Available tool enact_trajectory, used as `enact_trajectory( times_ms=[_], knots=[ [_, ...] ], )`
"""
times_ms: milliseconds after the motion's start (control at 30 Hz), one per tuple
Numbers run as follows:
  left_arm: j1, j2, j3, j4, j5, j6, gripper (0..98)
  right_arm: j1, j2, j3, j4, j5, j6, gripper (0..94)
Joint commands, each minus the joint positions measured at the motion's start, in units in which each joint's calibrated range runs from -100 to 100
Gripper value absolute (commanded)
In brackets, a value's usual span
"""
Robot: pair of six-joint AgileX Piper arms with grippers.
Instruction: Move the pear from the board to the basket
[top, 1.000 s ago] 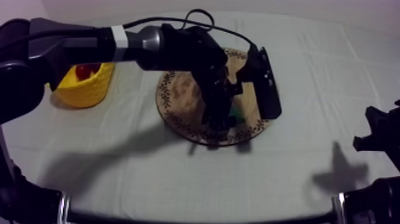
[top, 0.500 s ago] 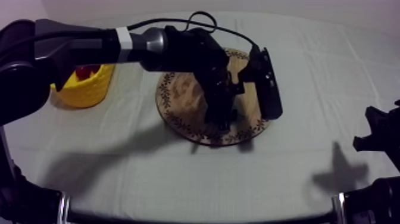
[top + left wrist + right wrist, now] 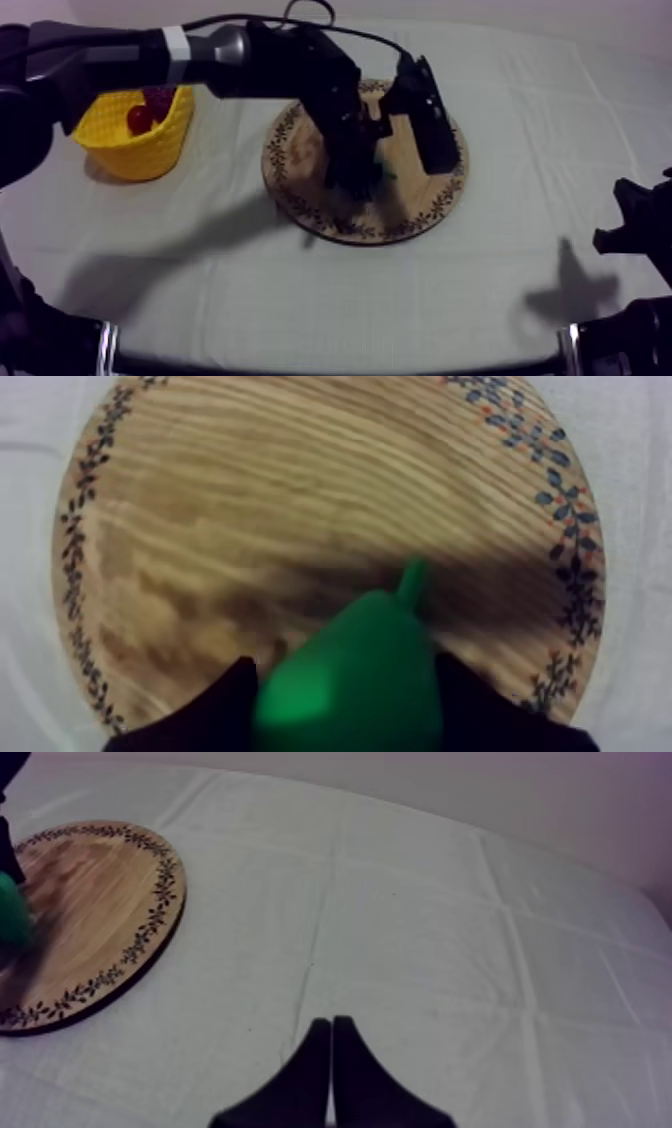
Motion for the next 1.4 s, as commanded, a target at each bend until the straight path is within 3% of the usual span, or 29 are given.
enact_trajectory(
  times_ms=[0, 200, 567, 733, 933, 1367],
  knots=[
    [-0.62, -2.42, 0.47, 0.05, 1.25, 0.16, 52.9, 0.0, -0.05, 0.05, 0.02, -0.03, 0.02, 0.5],
    [-3.42, -11.35, 4.48, 0.02, 6.28, 0.42, 53.2, 0.0, -0.05, 0.05, 0.02, -0.03, 0.02, 0.5],
    [-11.9, -33.45, 20.3, -0.71, 13.18, -2.07, 54.5, 0.0, -0.05, 0.05, 0.02, -0.03, 0.02, 0.5],
    [-15.7, -38.96, 22.91, -2.46, 15.05, -1.48, 55.4, 0.0, -0.05, 0.05, 0.02, -0.03, 0.02, 0.5],
    [-20.07, -39.98, 22.55, -4.49, 15.02, 0.62, 56.0, 0.0, -0.05, 0.05, 0.02, -0.03, 0.02, 0.5],
    [-29.22, -32.52, 19.69, -5.82, 11.03, 2.34, 52.6, 0.02, -0.05, 0.05, 0.02, -0.03, 0.0, 0.5]
  ],
)
